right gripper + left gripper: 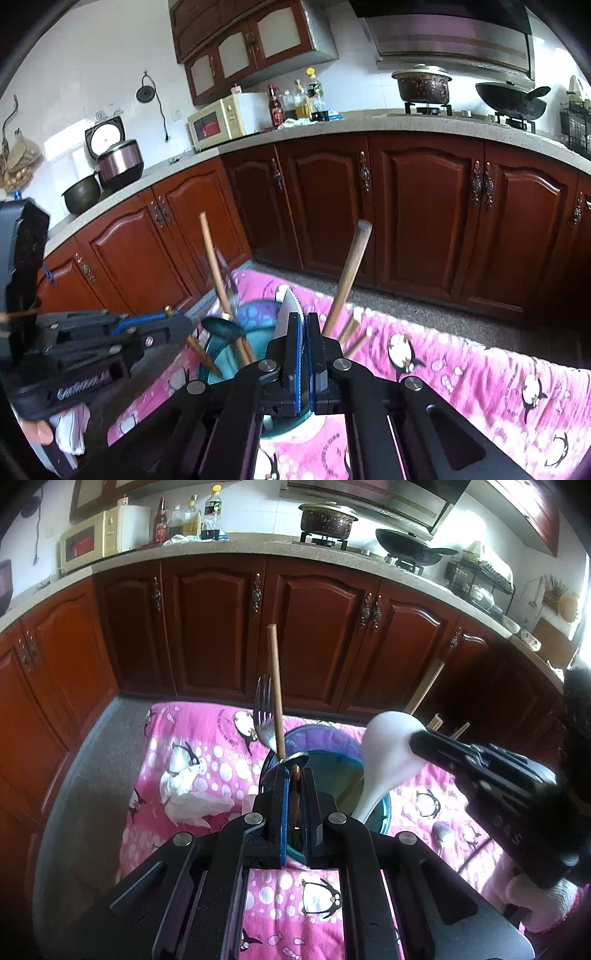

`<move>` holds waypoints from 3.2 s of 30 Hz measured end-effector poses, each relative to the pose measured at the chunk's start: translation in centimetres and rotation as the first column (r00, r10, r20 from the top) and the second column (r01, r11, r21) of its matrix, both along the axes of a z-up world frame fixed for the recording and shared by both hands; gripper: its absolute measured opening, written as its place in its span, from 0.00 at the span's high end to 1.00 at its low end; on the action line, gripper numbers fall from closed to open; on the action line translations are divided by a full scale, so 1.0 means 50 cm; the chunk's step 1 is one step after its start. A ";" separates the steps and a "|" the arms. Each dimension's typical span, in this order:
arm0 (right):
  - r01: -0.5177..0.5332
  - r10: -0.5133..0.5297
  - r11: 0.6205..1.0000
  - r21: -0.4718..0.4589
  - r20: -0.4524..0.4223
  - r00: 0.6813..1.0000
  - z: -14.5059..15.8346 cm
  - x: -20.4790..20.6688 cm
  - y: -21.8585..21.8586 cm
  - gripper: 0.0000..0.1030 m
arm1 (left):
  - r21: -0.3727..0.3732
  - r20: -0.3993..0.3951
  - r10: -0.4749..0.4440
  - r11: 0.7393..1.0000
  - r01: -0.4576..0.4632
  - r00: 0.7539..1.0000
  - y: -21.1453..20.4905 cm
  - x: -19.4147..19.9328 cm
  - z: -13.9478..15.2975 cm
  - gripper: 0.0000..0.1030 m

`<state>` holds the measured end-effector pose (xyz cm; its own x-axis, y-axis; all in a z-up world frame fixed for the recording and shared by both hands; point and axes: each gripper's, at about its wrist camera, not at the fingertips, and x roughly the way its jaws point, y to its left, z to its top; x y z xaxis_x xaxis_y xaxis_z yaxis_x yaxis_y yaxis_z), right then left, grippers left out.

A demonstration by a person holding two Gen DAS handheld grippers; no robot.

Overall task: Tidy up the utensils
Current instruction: 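Lower the fork into the cup and open the left gripper while the right releases the ceramic spoon, then move both open grippers back to the remaining metal spoons, then grasp a metal spoon with the right gripper while the left grasps another metal spoon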

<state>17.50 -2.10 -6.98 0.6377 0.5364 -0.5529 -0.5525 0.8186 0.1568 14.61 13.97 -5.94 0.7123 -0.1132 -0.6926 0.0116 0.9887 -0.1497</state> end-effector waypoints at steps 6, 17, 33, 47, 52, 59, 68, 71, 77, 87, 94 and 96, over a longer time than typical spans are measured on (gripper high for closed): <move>-0.028 0.026 0.999 -0.041 -0.040 0.999 -0.038 -0.024 0.005 0.98 | -0.002 -0.029 0.008 1.000 -0.008 1.000 -0.008 0.001 -0.027 0.96; -0.063 0.060 0.998 -0.016 -0.148 0.987 -0.084 -0.031 0.002 0.98 | 0.018 -0.069 0.014 1.000 -0.013 0.998 -0.032 0.010 -0.055 0.96; -0.010 0.019 0.999 0.053 -0.174 0.985 -0.059 -0.050 -0.058 0.85 | -0.025 -0.071 0.043 0.999 -0.045 0.997 -0.027 -0.022 -0.040 0.59; 0.086 -0.076 0.995 0.052 -0.164 0.984 -0.025 -0.105 -0.146 0.73 | 0.014 -0.011 0.045 0.999 -0.045 0.999 -0.081 -0.090 -0.005 0.56; 0.116 -0.108 0.992 0.044 -0.162 0.981 -0.021 -0.128 -0.187 0.72 | 0.010 -0.014 0.012 1.000 -0.012 1.000 -0.118 -0.105 -0.003 0.56; 0.164 -0.158 0.986 0.020 -0.176 0.972 -0.033 -0.157 -0.267 0.68 | 0.009 -0.010 -0.056 0.998 0.056 0.998 -0.180 -0.127 0.003 0.56; 0.256 -0.254 0.966 -0.030 -0.282 0.925 -0.134 -0.180 -0.392 0.67 | -0.024 -0.055 -0.193 0.981 0.192 0.980 -0.274 -0.142 -0.033 0.56; 0.270 -0.261 0.963 -0.025 -0.352 0.899 -0.183 -0.165 -0.423 0.67 | -0.037 -0.099 -0.238 0.971 0.236 0.966 -0.304 -0.135 -0.064 0.56; 0.233 -0.197 0.972 0.018 -0.476 0.857 -0.265 -0.096 -0.419 0.70 | -0.059 -0.186 -0.269 0.963 0.263 0.945 -0.333 -0.111 -0.125 0.56; 0.225 -0.205 0.974 -0.010 -0.450 0.869 -0.293 -0.063 -0.420 0.96 | -0.046 -0.265 -0.293 0.955 0.291 0.919 -0.369 -0.065 -0.191 0.56; 0.250 -0.230 0.968 -0.022 -0.481 0.846 -0.291 -0.112 -0.499 0.95 | -0.053 -0.309 -0.347 0.936 0.348 0.886 -0.437 -0.004 -0.241 0.56; 0.281 -0.266 0.959 -0.036 -0.458 0.848 -0.281 -0.114 -0.522 0.87 | -0.042 -0.328 -0.360 0.929 0.367 0.873 -0.462 0.015 -0.259 0.56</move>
